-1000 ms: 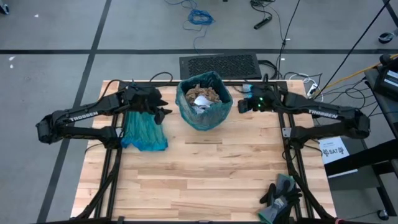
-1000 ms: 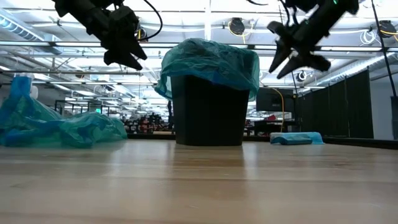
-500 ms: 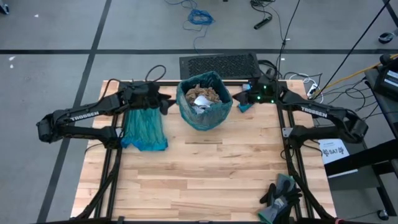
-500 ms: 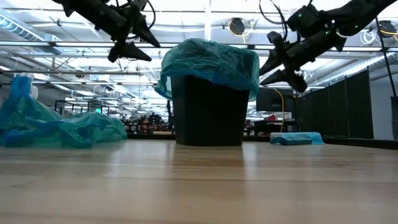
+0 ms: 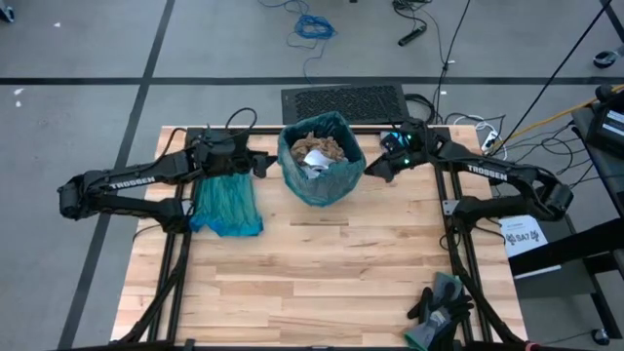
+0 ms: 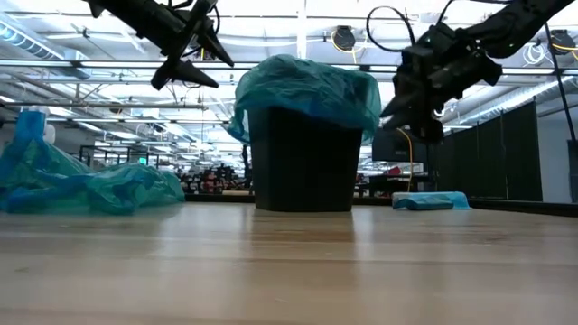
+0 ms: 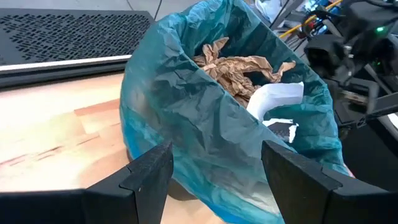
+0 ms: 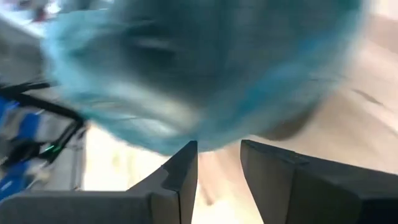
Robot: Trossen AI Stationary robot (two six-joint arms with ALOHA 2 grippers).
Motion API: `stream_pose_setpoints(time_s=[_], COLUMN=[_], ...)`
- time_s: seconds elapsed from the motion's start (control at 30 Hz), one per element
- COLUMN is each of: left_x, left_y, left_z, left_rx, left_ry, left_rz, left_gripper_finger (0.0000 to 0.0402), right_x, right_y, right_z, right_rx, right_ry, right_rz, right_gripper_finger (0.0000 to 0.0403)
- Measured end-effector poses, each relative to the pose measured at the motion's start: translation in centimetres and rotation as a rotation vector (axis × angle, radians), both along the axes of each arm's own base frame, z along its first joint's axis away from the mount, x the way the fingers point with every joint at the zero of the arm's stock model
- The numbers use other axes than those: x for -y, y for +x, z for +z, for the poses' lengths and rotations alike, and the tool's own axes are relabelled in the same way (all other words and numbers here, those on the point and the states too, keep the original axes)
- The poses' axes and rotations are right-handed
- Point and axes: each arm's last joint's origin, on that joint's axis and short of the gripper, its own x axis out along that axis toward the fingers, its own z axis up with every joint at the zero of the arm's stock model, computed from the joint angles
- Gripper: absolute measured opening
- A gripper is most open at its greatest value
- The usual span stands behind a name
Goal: Place trash/remove bag and relplace
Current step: Remove the blue trash bag from the black trash bin
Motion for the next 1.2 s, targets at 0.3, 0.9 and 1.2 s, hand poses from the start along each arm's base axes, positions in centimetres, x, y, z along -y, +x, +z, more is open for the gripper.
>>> stream_pose_setpoints(time_s=[0.3, 0.9, 1.2], left_x=[1.1, 1.4, 1.5], left_y=[0.4, 0.3, 0.2], left_z=[0.0, -0.2, -0.5], left_rx=[0.013, -0.023, -0.051], left_ry=[-0.006, 0.005, -0.005], left_rz=[0.038, 0.045, 0.030], left_gripper_finger=[0.0244, 0.0244, 0.0244], right_x=[2.1, -0.9, 1.4], right_y=[-0.7, 4.1, 1.8], right_z=[0.7, -0.5, -1.2], right_rx=[0.025, 0.205, 0.017], right_ry=[-0.166, -0.028, 0.086], right_rz=[-0.157, 0.258, -0.142], right_gripper_finger=[0.0088, 0.0086, 0.0086])
